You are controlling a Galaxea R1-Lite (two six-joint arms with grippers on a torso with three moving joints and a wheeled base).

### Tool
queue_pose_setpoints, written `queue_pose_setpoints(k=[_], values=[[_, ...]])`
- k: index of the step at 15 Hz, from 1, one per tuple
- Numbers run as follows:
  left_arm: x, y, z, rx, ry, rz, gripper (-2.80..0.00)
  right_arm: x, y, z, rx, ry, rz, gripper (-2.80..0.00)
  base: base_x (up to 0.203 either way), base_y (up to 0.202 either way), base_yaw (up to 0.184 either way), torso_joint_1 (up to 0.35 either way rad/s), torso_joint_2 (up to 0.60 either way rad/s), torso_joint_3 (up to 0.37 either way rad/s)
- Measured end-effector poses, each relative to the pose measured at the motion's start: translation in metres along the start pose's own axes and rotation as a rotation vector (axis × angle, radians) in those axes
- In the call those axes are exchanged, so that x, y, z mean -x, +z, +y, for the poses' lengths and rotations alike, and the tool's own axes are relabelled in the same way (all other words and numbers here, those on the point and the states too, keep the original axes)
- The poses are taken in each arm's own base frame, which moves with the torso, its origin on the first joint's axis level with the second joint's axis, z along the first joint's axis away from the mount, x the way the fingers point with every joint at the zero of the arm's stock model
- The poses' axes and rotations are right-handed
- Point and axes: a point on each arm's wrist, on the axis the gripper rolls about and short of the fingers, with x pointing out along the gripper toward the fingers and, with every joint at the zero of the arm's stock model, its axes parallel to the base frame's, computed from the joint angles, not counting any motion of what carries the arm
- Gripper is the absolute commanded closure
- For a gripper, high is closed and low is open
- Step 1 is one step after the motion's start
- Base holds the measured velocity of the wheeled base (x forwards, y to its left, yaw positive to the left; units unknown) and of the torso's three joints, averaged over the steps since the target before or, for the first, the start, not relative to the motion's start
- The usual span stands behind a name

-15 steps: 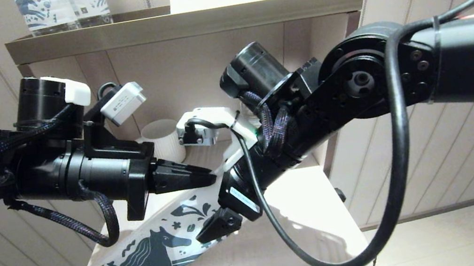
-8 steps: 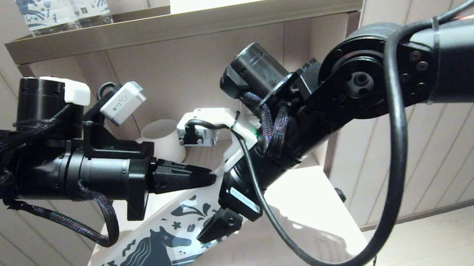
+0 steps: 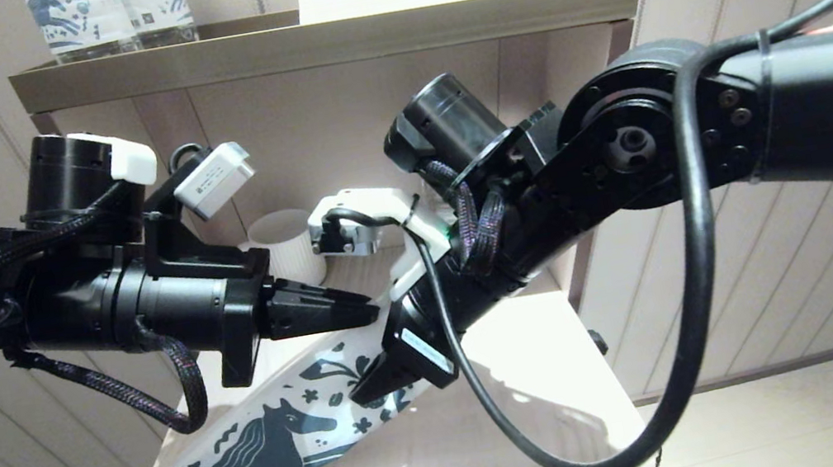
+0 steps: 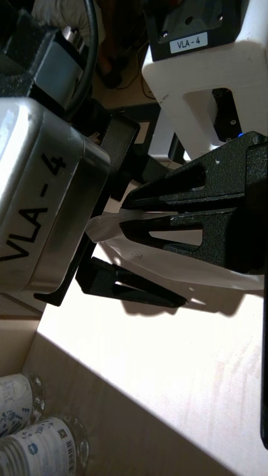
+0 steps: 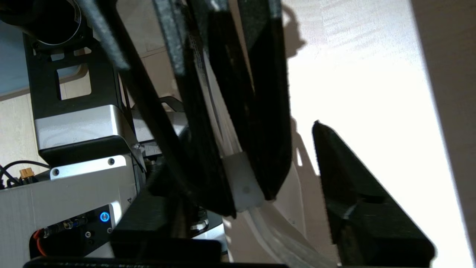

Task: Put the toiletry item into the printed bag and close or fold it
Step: Hand it to the other hand

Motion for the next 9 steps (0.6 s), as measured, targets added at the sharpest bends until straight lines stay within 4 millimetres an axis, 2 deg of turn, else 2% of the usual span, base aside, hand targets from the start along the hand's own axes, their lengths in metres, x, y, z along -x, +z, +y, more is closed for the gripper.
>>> queue_pose_setpoints(k=[9], values=[[-0.0004,-0.0007,0.0003,0.003,-0.001,0.002,0.0,-0.0004,0.0004,0.0008,0.003,0.003,-0.002,0.0,0.0,0.0,0.0,0.0,0.0,0.0]])
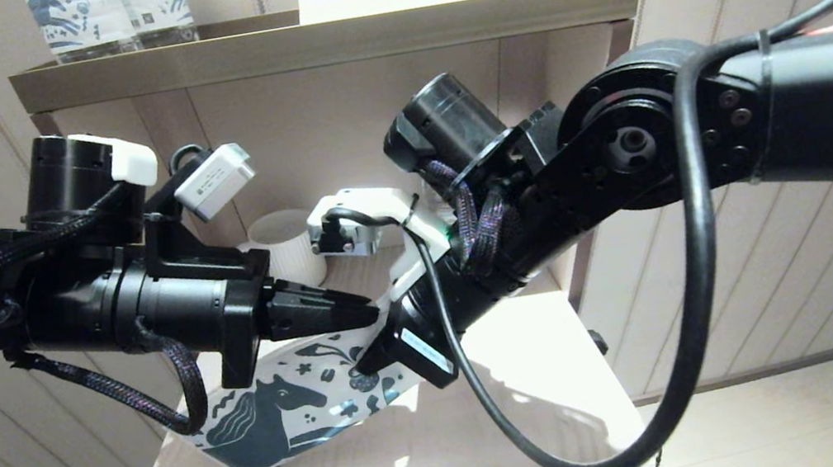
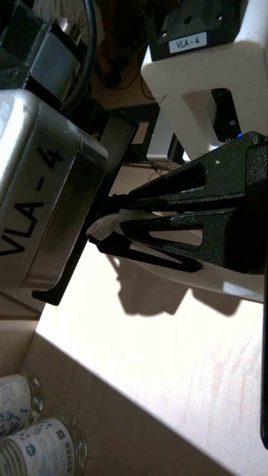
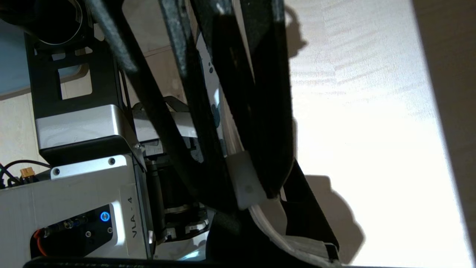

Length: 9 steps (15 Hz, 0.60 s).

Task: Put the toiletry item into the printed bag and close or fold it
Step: Hand it to the other hand

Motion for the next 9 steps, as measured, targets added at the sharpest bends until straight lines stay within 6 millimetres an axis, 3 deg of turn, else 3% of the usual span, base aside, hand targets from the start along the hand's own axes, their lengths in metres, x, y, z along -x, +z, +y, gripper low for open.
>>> queue_pose_setpoints(k=[9], values=[[-0.002,-0.003,0.003,0.002,0.003,0.006,0.0,0.017,-0.002,0.003,-0.005,-0.012,-0.001,0.0,0.0,0.0,0.0,0.0,0.0,0.0]])
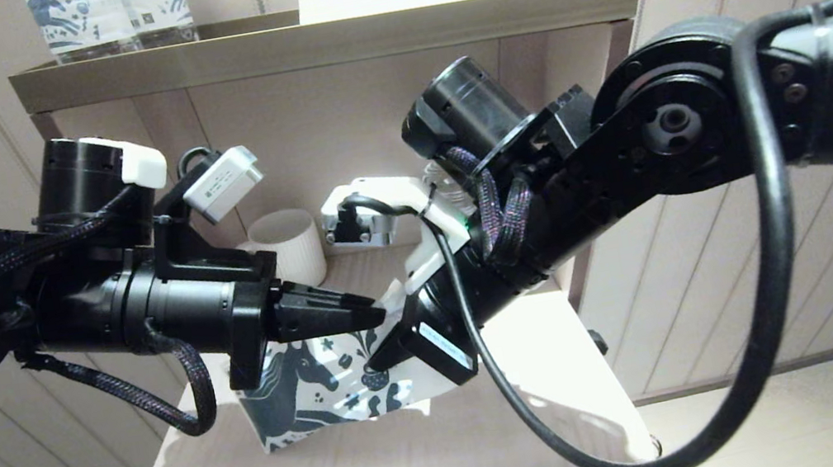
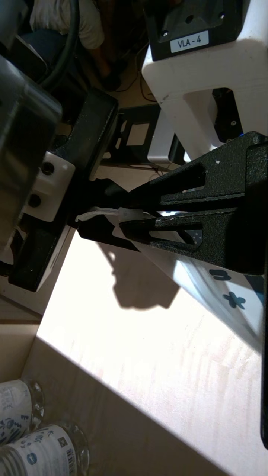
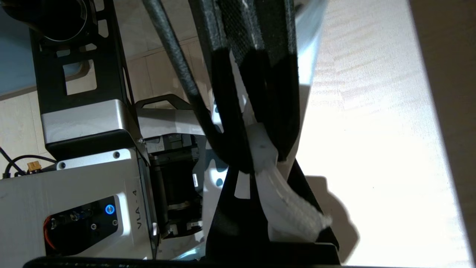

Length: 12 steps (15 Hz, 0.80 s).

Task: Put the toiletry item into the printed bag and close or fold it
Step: Hand it to the other hand, then close the strorage bag and place it on the desk

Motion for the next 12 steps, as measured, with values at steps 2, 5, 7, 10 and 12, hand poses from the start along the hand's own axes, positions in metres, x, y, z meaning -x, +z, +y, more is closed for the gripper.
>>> queue_pose_setpoints(k=[2,5,7,10,12], values=[[0.0,-0.001,0.0,0.0,0.002,0.002,0.0,0.004,0.0,0.001,0.001,-0.003,-0.005,0.0,0.0,0.0,0.0,0.0,0.0,0.0],[-0.001,-0.001,0.001,0.002,0.002,0.003,0.0,0.011,-0.001,0.005,0.003,-0.005,-0.006,0.0,0.0,0.0,0.0,0.0,0.0,0.0],[-0.002,-0.002,0.002,0.002,0.001,0.005,0.0,0.017,-0.003,0.005,-0.001,-0.011,-0.008,0.0,0.0,0.0,0.0,0.0,0.0,0.0],[-0.004,-0.003,0.004,0.008,0.0,0.008,0.0,0.026,-0.006,0.009,-0.001,-0.017,-0.009,0.0,0.0,0.0,0.0,0.0,0.0,0.0],[-0.004,-0.003,0.005,0.01,-0.001,0.009,0.0,0.031,-0.008,0.012,0.0,-0.017,-0.009,0.0,0.0,0.0,0.0,0.0,0.0,0.0]])
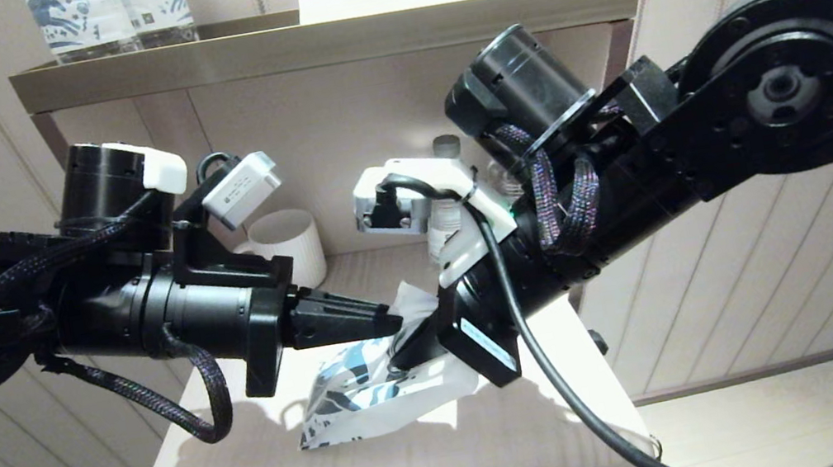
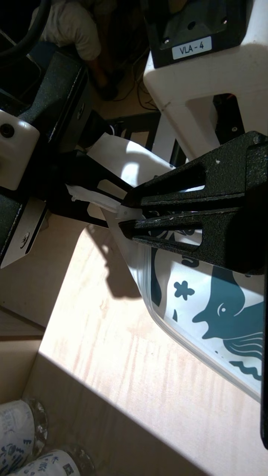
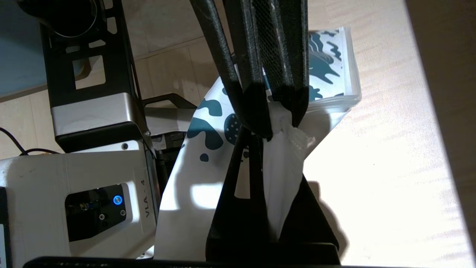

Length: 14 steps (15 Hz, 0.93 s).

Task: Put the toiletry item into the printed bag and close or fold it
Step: Close the strorage bag and place it on the desk

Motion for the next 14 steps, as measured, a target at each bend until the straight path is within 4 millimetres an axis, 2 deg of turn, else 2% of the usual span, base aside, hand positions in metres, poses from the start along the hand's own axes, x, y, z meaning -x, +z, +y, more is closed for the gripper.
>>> queue_pose_setpoints(k=[5,10,14], values=[[0.0,0.0,0.0,0.002,0.001,0.001,0.0,0.001,-0.003,0.002,0.01,0.006,0.005,0.0,0.0,0.0,0.0,0.0,0.0,0.0],[0.002,0.002,-0.001,-0.006,0.012,-0.002,0.0,-0.011,-0.005,0.001,0.002,0.017,0.027,0.0,0.0,0.0,0.0,0.0,0.0,0.0],[0.008,0.008,-0.006,-0.032,0.082,-0.004,0.0,-0.021,-0.001,-0.01,0.015,-0.102,0.014,0.0,0.0,0.0,0.0,0.0,0.0,0.0]])
